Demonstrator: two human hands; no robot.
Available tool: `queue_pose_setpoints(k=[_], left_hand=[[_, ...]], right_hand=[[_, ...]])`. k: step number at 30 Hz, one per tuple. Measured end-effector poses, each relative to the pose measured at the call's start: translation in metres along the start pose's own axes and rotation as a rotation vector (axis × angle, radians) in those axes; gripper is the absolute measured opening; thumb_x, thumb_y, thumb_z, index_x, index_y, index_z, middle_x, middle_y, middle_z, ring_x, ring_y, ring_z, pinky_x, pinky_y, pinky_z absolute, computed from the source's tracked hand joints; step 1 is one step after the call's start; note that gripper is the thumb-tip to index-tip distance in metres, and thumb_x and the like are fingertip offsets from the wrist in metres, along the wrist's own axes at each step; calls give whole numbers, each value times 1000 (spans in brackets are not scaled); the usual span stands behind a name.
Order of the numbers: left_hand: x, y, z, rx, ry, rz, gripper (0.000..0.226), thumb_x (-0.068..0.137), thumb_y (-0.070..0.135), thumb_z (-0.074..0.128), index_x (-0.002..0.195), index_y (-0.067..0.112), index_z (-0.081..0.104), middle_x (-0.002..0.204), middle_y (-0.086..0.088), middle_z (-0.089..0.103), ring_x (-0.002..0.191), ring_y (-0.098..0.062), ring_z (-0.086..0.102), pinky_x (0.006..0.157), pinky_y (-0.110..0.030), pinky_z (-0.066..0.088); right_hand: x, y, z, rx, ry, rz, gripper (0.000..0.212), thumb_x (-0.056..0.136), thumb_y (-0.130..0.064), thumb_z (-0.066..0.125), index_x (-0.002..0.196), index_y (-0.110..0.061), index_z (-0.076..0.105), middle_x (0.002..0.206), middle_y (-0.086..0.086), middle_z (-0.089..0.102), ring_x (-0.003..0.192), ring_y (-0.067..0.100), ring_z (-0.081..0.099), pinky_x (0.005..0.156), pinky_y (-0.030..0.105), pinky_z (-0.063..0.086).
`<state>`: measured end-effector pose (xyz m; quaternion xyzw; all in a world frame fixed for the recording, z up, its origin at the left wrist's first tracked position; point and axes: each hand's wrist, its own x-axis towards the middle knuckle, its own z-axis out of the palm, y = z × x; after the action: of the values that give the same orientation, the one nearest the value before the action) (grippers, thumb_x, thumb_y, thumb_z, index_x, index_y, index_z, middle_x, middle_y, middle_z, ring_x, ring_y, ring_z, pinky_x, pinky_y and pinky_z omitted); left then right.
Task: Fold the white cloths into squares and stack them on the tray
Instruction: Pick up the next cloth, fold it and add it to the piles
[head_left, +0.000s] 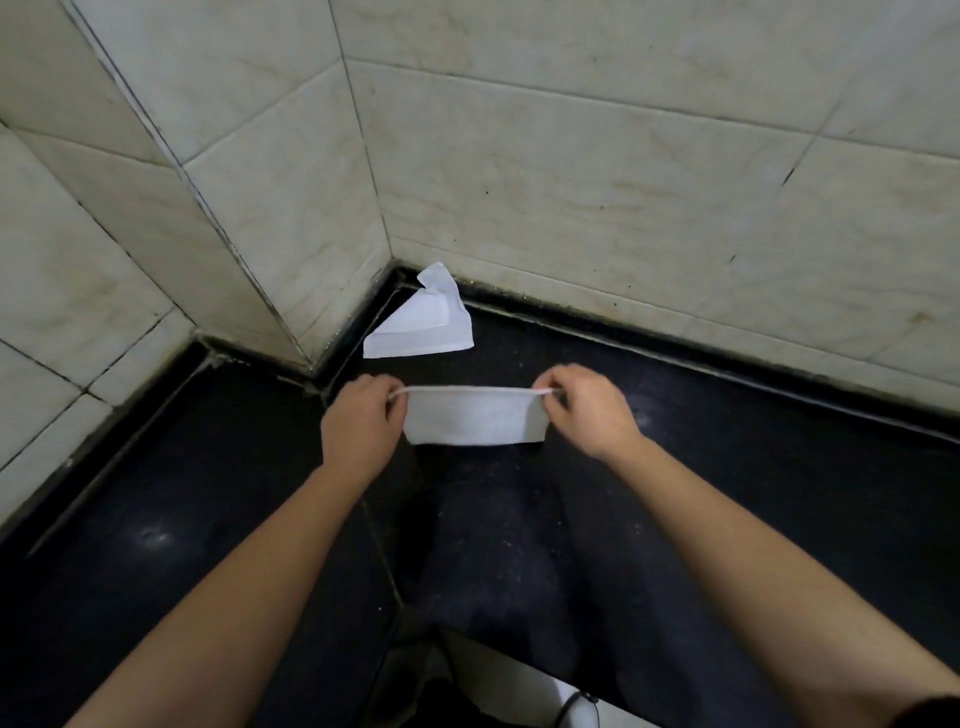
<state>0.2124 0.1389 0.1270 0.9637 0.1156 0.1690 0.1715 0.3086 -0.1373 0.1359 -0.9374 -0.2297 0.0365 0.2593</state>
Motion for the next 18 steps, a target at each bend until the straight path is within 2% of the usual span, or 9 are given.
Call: queue_pose_setpoints(k=[5, 7, 9, 11, 14, 18], left_hand=[[27, 10, -30, -72, 211, -24, 12, 94, 22, 62, 98, 13, 67, 91, -2, 64, 75, -19, 58, 63, -27, 37], [18, 6, -31, -97, 221, -12, 10, 93, 19, 63, 99, 11, 67, 93, -3, 65, 74, -19, 59, 62, -29, 41], [-2, -4, -23, -106, 197, 44, 10, 89, 11, 67, 99, 10, 67, 94, -5, 66, 72, -21, 61, 60, -33, 49], [-30, -16, -7, -52, 110, 100, 14, 83, 5, 71, 95, 10, 68, 90, -6, 67, 70, -22, 63, 57, -35, 52], [-82, -35, 22, 56, -158, 96, 15, 76, 4, 75, 85, 13, 67, 79, -4, 65, 60, -25, 62, 49, -36, 52], [-153, -46, 46, 226, -542, 195, 37, 45, 3, 87, 60, 20, 58, 56, 4, 54, 45, -14, 53, 35, -26, 39]], right_hand=[[18, -21, -20, 71, 239, -17, 11, 92, -26, 60, 101, -28, 67, 100, -11, 64, 89, 10, 57, 71, 29, 43], [13, -22, -16, 69, 252, -37, 9, 92, -27, 62, 100, -28, 67, 97, -11, 63, 86, 10, 55, 69, 28, 42], [1, -15, 1, 47, 203, -56, 11, 91, -26, 64, 101, -28, 67, 96, -8, 63, 87, 13, 58, 69, 31, 47], [-19, -3, 25, -19, 94, -59, 15, 90, -24, 64, 105, -25, 68, 101, -5, 64, 94, 18, 61, 74, 35, 53], [-59, 16, 63, -160, -167, -49, 21, 93, -22, 58, 112, -24, 66, 112, -2, 63, 105, 22, 59, 79, 33, 50], [-114, 24, 98, -320, -511, -91, 26, 96, -23, 48, 118, -23, 63, 120, 1, 62, 113, 23, 56, 88, 32, 46]])
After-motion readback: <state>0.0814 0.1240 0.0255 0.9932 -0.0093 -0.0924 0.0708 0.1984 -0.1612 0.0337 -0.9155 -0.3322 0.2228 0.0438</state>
